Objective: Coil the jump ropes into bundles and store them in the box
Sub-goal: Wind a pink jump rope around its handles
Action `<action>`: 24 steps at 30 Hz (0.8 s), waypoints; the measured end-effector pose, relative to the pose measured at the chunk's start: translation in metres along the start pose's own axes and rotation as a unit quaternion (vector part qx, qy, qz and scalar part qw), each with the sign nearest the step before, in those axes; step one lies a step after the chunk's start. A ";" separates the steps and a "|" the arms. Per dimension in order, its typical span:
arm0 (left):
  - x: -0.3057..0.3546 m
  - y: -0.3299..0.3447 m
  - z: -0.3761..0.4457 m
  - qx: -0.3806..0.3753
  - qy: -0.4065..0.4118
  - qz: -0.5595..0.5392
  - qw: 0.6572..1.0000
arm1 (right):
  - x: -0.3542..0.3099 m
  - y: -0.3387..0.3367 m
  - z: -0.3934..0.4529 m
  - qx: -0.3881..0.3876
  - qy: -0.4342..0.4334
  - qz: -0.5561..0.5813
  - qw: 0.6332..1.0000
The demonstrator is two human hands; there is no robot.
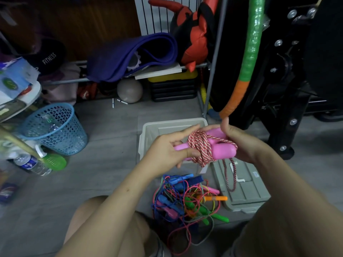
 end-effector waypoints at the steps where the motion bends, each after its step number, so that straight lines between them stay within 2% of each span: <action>1: 0.000 0.000 0.000 -0.001 -0.004 -0.011 1.000 | 0.002 0.000 0.000 0.003 -0.008 0.001 1.000; 7: -0.002 -0.006 0.004 0.056 -0.044 -0.032 0.997 | 0.011 -0.001 0.003 -0.027 -0.006 0.082 0.996; 9: -0.006 -0.009 0.007 0.077 -0.055 -0.040 0.995 | 0.017 0.003 0.005 -0.030 -0.015 0.073 0.997; 13: -0.009 -0.010 0.013 0.104 -0.066 -0.035 0.992 | 0.025 0.022 0.008 -0.016 -0.033 -0.052 0.998; 18: -0.011 -0.008 0.013 0.113 -0.061 -0.016 0.992 | 0.028 0.024 0.009 0.048 -0.023 -0.177 0.983; 24: -0.015 -0.007 0.010 0.138 -0.052 0.051 0.988 | 0.031 0.033 0.008 0.079 -0.055 -0.359 0.928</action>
Point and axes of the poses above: each hand's wrist, its own z-axis towards the middle knuckle, its own y-axis out of the palm, x = y × z, the point moved 2 cm from there along z, towards the middle knuckle
